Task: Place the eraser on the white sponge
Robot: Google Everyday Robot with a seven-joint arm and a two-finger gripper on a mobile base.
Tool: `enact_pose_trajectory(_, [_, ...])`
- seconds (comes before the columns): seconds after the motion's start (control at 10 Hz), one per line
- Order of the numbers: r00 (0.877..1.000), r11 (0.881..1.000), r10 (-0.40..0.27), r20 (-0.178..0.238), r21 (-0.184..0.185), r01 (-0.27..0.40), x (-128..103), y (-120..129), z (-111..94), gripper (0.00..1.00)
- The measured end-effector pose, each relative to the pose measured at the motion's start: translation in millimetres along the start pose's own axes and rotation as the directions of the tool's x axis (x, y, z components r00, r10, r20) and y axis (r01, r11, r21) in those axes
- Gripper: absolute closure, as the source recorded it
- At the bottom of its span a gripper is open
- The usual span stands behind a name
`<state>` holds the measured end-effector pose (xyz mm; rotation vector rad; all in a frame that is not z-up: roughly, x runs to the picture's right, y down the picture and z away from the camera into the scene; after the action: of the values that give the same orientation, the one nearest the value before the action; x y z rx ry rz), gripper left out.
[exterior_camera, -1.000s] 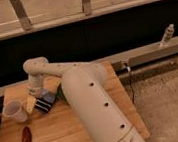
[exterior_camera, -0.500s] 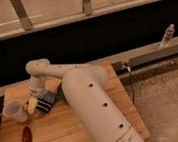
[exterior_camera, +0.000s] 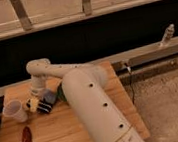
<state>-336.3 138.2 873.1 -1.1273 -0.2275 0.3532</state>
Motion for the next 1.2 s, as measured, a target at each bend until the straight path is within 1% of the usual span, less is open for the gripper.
enact_pose_trajectory(0.1, [1.000,1.000,0.004,0.000,0.000,-0.004,2,-1,0,0.67])
enact_pose_trajectory(0.2, [1.000,1.000,0.017,0.010,0.014,-0.018,2,-2,3,0.76])
enact_pose_trajectory(0.3, [0.999,0.999,0.033,0.027,0.033,-0.034,1,-5,9,0.87])
enact_pose_trajectory(0.4, [0.999,0.999,0.038,0.032,0.036,-0.039,1,-5,13,0.95])
enact_pose_trajectory(0.5, [0.999,0.999,0.037,0.029,0.035,-0.038,1,-5,13,1.00])
enact_pose_trajectory(0.9, [0.999,0.999,0.033,0.025,0.038,-0.034,2,-4,12,1.00])
enact_pose_trajectory(1.0, [0.999,0.998,0.025,0.039,0.049,-0.027,1,0,9,1.00])
enact_pose_trajectory(1.1, [0.997,0.997,0.024,0.070,0.072,-0.029,1,2,-5,1.00])
enact_pose_trajectory(1.2, [0.996,0.996,0.025,0.091,0.086,-0.033,2,4,-16,1.00])
